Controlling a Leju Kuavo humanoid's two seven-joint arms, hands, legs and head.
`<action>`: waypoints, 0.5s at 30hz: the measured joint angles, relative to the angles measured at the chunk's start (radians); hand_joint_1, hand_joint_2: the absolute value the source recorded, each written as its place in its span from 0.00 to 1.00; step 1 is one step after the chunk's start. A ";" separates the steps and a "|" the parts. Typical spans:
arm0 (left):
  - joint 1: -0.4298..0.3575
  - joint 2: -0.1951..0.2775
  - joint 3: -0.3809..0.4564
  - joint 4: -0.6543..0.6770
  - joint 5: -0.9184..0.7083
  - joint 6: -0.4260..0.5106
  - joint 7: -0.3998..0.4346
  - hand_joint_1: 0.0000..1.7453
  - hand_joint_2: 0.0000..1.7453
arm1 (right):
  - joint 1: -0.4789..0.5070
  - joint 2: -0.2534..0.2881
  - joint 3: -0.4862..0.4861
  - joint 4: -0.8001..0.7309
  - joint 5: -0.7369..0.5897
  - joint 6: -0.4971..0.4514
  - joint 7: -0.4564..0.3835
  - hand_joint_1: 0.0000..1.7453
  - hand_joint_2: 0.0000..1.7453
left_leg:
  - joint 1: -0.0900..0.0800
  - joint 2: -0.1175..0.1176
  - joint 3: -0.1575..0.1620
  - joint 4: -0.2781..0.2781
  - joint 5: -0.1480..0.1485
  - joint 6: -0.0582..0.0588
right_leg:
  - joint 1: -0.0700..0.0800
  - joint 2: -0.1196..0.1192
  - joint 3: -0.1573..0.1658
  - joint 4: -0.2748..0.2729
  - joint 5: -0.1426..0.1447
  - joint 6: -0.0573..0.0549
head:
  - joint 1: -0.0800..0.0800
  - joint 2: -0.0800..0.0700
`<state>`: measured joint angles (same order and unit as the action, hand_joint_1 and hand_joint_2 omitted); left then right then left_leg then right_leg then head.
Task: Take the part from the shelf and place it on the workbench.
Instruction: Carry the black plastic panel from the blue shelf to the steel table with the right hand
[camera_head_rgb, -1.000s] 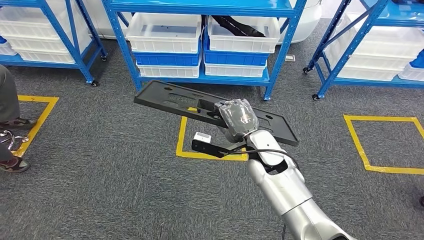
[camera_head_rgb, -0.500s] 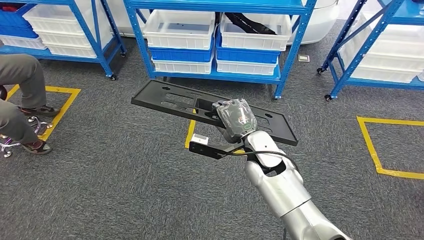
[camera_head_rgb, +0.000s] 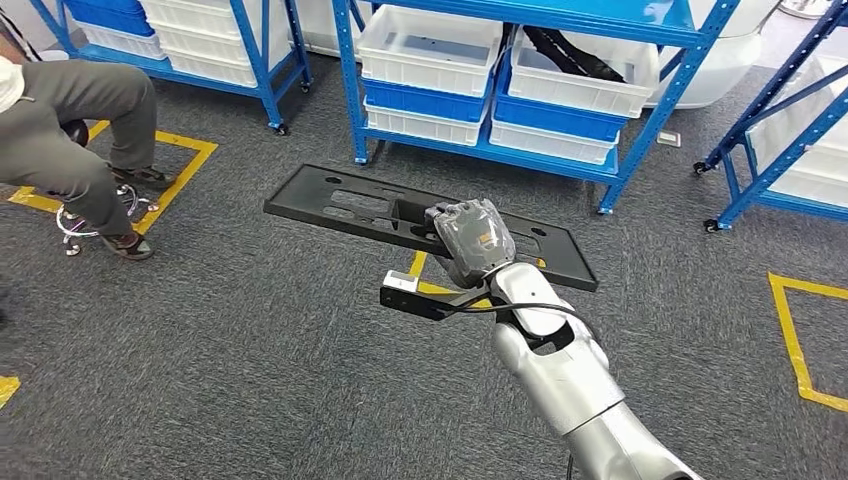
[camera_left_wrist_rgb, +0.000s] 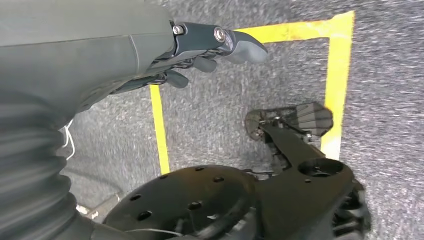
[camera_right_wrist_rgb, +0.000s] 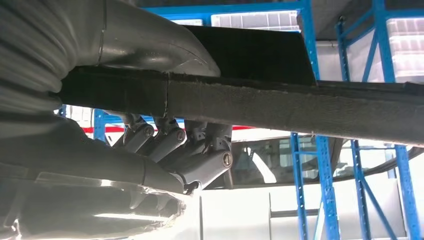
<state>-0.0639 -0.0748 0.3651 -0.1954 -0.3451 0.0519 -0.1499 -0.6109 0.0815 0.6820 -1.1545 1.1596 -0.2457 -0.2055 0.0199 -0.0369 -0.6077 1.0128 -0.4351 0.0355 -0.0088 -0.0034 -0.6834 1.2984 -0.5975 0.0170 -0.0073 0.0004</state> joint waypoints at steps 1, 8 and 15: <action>0.000 0.000 0.000 0.000 0.000 -0.001 0.000 0.00 1.00 | 0.000 0.000 0.000 0.000 0.002 0.000 0.002 1.00 1.00 | 0.000 -0.012 0.000 0.000 0.002 -0.003 | -0.002 0.006 0.032 -0.062 0.028 0.008 | 0.000 0.000; 0.004 0.003 0.001 0.000 -0.011 -0.005 0.001 0.00 1.00 | -0.004 0.003 0.004 -0.002 0.016 0.002 0.011 1.00 1.00 | 0.000 -0.061 -0.024 0.006 0.014 -0.042 | -0.013 0.035 0.128 -0.277 0.112 -0.006 | -0.001 0.000; -0.001 0.009 0.012 0.000 -0.019 0.020 -0.012 0.00 1.00 | 0.001 0.010 0.010 -0.002 0.030 0.012 0.014 1.00 1.00 | 0.000 0.034 -0.138 0.275 -0.110 -0.057 | -0.002 -0.042 0.122 -0.281 0.120 -0.033 | -0.010 0.000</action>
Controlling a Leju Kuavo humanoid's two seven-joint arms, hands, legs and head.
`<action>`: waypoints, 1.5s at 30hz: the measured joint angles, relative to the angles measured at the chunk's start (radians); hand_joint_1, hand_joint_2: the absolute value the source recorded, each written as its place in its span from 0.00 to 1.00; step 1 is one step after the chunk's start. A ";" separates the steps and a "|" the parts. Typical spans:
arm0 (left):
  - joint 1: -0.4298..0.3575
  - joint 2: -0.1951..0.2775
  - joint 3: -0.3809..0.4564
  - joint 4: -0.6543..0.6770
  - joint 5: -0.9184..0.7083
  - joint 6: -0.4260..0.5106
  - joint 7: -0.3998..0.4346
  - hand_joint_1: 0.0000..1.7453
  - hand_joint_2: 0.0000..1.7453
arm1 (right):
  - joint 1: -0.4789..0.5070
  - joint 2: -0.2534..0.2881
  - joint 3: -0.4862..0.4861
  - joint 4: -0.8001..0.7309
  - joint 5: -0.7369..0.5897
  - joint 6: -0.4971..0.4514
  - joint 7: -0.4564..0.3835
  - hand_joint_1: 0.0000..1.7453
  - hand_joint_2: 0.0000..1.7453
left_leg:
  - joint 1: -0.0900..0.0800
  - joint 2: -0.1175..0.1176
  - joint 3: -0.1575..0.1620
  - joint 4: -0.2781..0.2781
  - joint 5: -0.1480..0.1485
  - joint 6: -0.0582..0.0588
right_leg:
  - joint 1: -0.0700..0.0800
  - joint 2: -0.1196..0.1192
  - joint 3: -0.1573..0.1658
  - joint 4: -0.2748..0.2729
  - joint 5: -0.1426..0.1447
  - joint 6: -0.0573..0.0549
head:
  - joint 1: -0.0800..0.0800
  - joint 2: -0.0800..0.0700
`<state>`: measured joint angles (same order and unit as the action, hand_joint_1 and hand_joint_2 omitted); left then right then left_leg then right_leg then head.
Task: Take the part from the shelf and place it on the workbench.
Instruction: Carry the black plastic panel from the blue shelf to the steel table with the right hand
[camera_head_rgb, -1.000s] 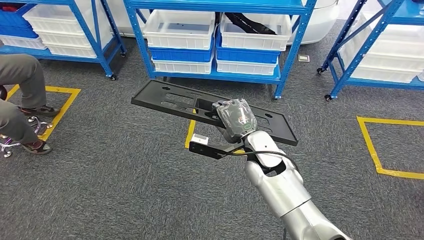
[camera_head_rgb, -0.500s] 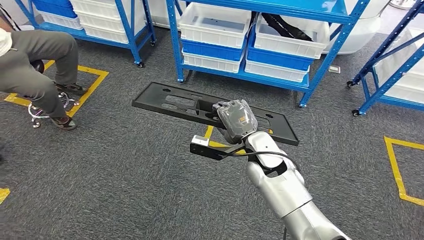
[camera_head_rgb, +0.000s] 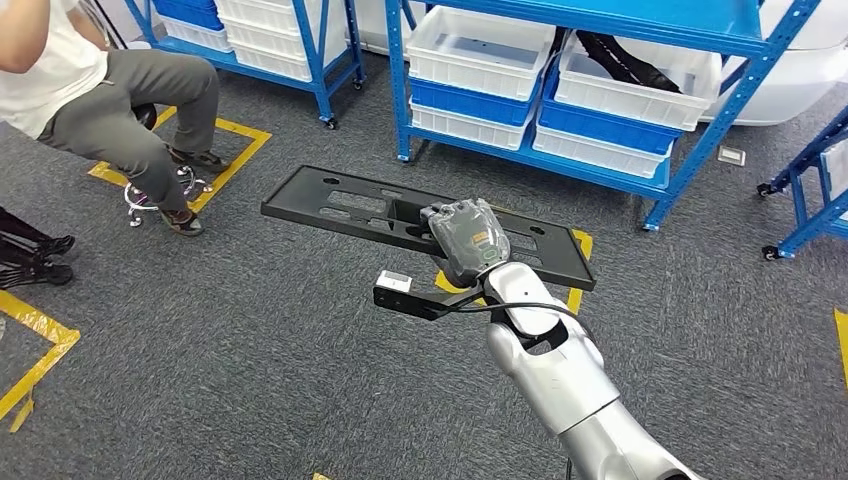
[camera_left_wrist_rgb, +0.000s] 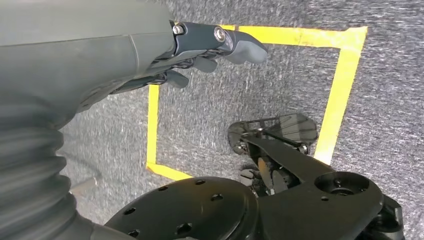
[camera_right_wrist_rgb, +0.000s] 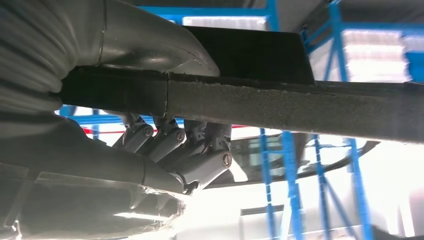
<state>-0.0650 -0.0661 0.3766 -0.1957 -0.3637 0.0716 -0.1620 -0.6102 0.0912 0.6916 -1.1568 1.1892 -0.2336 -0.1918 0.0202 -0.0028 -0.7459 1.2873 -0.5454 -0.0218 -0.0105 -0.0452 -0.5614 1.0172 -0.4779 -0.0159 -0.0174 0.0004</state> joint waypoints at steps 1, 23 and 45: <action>0.000 0.000 0.003 0.000 -0.001 0.002 0.002 0.00 1.00 | 0.000 0.001 0.002 0.000 0.001 0.001 -0.001 1.00 1.00 | 0.000 0.007 0.031 -0.051 0.028 0.003 | 0.001 -0.010 0.000 0.000 0.000 0.000 | 0.000 0.000; 0.020 0.006 0.018 0.000 -0.047 -0.018 0.071 0.00 1.00 | 0.009 0.000 0.015 -0.008 0.012 0.007 -0.001 1.00 1.00 | 0.004 -0.113 0.113 -0.282 0.140 0.013 | -0.007 0.070 0.004 0.005 -0.007 0.027 | 0.006 0.000; 0.029 0.007 0.002 0.000 -0.145 -0.031 0.076 0.00 1.00 | 0.109 -0.072 -0.032 -0.108 0.093 0.005 0.063 1.00 1.00 | -0.008 -0.047 0.127 -0.275 0.124 0.061 | 0.013 0.042 -0.133 0.296 -0.139 0.018 | 0.012 0.000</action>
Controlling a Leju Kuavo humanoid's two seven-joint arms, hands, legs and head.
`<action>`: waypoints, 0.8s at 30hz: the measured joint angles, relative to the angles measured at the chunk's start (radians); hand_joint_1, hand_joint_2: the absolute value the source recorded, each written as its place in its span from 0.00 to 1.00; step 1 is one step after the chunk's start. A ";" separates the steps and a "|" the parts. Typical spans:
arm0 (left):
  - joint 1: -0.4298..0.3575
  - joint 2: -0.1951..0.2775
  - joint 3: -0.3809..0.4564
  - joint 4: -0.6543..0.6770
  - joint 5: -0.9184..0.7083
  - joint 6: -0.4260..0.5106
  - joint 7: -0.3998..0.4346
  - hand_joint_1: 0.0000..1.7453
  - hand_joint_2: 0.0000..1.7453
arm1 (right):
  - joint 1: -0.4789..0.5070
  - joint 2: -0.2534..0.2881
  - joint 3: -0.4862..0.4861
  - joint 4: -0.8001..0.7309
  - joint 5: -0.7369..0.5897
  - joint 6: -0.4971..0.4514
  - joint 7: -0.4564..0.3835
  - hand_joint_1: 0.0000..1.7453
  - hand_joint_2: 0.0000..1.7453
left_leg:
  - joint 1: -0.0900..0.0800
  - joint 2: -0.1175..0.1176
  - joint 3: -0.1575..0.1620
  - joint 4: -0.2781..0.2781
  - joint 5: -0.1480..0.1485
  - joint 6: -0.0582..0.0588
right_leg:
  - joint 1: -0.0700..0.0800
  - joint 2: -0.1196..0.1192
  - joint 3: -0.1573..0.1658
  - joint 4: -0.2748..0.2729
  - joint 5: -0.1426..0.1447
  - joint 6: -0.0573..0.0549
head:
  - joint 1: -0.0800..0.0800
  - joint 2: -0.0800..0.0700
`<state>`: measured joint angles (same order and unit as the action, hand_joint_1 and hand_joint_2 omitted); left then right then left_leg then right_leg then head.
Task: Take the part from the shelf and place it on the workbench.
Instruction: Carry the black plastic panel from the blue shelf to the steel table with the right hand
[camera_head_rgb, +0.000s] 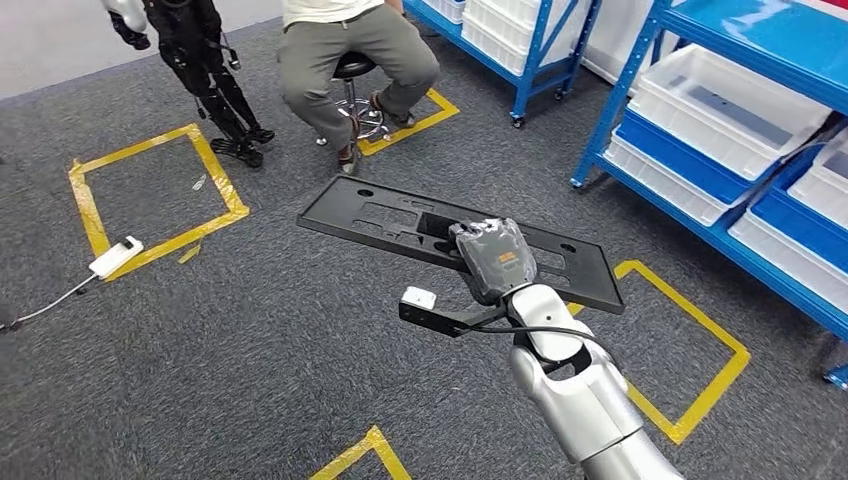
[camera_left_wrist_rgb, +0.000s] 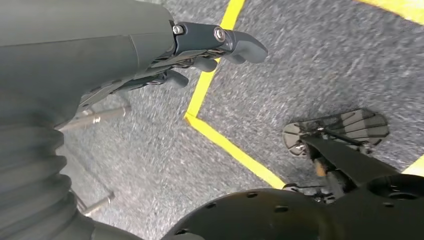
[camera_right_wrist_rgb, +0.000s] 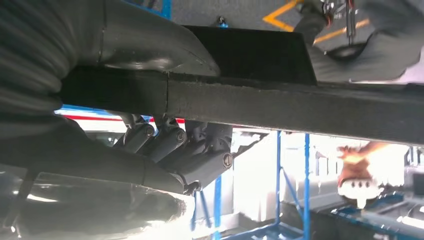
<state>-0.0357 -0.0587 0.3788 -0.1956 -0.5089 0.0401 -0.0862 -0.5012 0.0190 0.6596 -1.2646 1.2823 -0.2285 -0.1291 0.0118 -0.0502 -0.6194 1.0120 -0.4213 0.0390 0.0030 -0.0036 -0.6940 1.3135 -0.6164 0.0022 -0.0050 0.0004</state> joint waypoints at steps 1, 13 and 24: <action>0.002 -0.001 -0.001 0.000 -0.003 -0.001 0.000 0.00 1.00 | 0.010 -0.005 -0.005 -0.005 0.003 0.000 0.002 1.00 1.00 | -0.003 -0.017 -0.001 0.000 0.002 0.001 | 0.000 0.003 0.007 -0.017 0.013 0.005 | 0.000 0.000; 0.009 -0.008 -0.002 0.002 -0.026 0.005 0.026 0.00 1.00 | 0.041 -0.022 -0.039 -0.052 0.024 -0.018 0.014 1.00 1.00 | -0.012 0.017 -0.105 0.181 -0.087 -0.042 | -0.011 -0.001 0.165 -0.333 0.146 -0.034 | -0.009 0.000; -0.057 -0.010 -0.001 -0.008 -0.038 0.016 0.041 0.00 1.00 | 0.044 -0.013 -0.035 -0.040 0.033 -0.055 0.025 1.00 1.00 | -0.004 0.075 -0.008 -0.007 0.014 -0.030 | 0.005 -0.119 0.178 -0.321 0.109 0.010 | -0.004 0.000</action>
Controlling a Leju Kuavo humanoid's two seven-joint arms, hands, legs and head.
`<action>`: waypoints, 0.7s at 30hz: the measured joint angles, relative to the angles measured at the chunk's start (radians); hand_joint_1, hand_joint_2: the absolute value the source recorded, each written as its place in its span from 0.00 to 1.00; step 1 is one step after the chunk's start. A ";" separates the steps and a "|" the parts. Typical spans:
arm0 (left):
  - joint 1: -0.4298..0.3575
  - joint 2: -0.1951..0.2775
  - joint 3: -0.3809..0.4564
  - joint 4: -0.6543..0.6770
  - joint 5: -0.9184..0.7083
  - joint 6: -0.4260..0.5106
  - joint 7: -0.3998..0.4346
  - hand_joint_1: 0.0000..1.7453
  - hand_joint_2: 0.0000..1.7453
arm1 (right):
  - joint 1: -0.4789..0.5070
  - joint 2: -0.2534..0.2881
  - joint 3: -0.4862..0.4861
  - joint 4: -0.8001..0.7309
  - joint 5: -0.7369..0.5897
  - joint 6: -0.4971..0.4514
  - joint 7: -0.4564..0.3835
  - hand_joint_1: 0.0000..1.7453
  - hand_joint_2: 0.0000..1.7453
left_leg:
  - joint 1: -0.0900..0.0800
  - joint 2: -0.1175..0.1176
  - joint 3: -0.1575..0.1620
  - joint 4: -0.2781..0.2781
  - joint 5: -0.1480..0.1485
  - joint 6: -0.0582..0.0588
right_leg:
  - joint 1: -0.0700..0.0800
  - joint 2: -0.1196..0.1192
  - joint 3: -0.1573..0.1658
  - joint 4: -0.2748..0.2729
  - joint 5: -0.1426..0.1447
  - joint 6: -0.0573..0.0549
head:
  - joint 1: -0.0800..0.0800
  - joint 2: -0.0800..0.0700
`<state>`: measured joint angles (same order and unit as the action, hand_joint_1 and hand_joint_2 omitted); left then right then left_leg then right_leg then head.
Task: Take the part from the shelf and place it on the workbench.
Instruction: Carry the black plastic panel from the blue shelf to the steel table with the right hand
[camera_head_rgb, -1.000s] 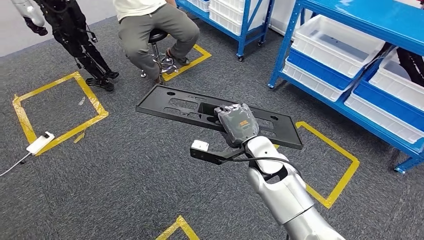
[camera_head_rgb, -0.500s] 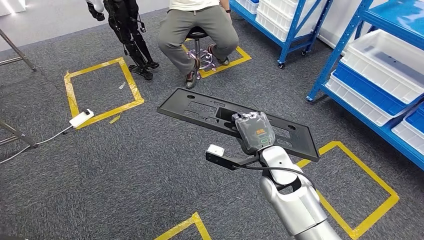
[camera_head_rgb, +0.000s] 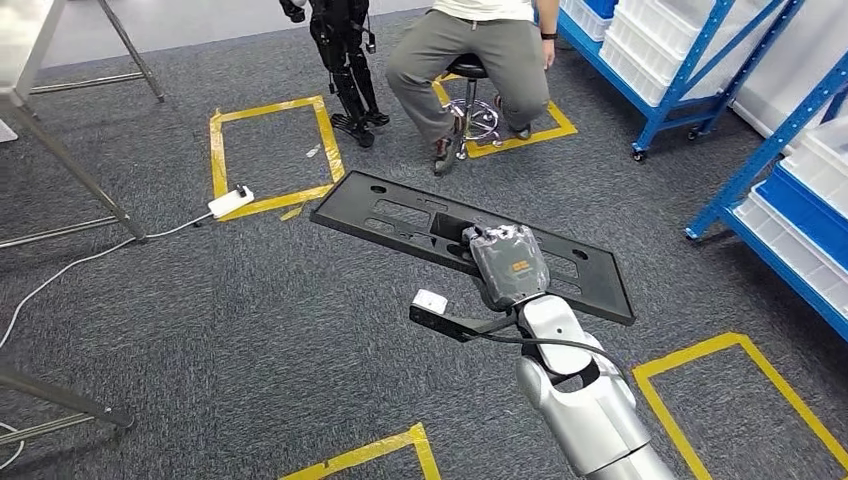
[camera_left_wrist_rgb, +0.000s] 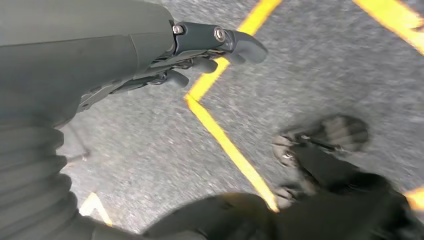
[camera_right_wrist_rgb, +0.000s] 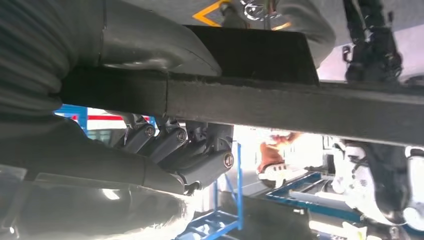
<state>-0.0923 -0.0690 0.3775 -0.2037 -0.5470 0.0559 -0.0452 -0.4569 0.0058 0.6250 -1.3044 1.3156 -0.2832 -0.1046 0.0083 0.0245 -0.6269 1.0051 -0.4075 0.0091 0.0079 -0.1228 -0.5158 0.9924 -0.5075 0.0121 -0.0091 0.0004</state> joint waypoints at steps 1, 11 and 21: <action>-0.006 0.000 0.000 0.000 -0.002 -0.009 0.004 0.00 1.00 | 0.001 -0.001 0.000 -0.001 0.000 0.000 0.001 1.00 1.00 | 0.000 -0.010 0.002 -0.003 0.002 0.008 | -0.002 0.018 -0.005 0.016 -0.011 0.003 | 0.000 0.000; -0.030 -0.002 0.000 -0.002 -0.004 -0.021 0.020 0.00 1.00 | 0.019 -0.031 0.002 -0.004 -0.002 0.003 0.003 1.00 1.00 | 0.002 -0.135 0.004 -0.003 0.006 0.019 | -0.028 0.168 -0.073 0.076 0.003 0.034 | 0.002 0.000; -0.028 0.001 0.004 -0.002 0.011 -0.005 0.013 0.00 1.00 | 0.004 -0.012 0.008 -0.002 -0.017 0.023 -0.004 1.00 1.00 | 0.003 -0.033 -0.138 0.267 -0.125 -0.020 | -0.015 0.090 -0.048 0.020 0.036 -0.033 | -0.009 0.000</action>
<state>-0.1206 -0.0684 0.3810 -0.2058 -0.5358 0.0508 -0.0326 -0.4530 -0.0057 0.6326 -1.3063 1.2990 -0.2602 -0.1086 0.0109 -0.0083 -0.7650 1.2725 -0.5326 -0.0107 -0.0067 -0.0324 -0.5643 1.0126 -0.4715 -0.0209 -0.0176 0.0004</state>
